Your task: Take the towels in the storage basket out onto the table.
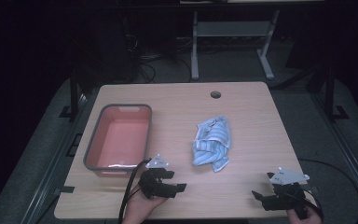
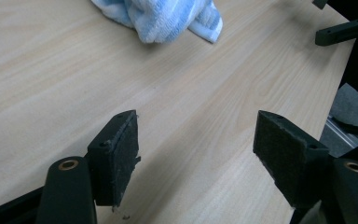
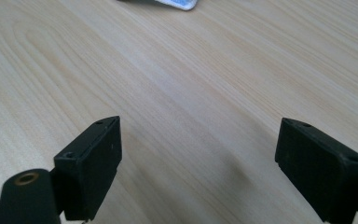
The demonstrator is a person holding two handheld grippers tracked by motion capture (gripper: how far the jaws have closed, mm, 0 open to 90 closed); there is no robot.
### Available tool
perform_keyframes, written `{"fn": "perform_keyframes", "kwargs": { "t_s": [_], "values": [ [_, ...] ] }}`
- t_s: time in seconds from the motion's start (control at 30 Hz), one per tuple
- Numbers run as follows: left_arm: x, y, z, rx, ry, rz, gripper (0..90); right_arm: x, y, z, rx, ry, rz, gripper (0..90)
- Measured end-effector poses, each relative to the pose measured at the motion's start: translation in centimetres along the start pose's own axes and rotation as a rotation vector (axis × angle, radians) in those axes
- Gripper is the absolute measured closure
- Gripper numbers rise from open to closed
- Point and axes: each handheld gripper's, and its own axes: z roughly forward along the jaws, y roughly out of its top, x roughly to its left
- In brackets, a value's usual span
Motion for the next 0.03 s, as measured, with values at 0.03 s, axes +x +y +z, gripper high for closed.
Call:
{"fn": "perform_keyframes", "kwargs": {
  "t_s": [0.03],
  "values": [
    [0.05,0.02,-0.04,-0.004,-0.002,0.006,29.6,0.03,0.06,0.06,0.000,0.000,-0.003,14.0]
  ]
}}
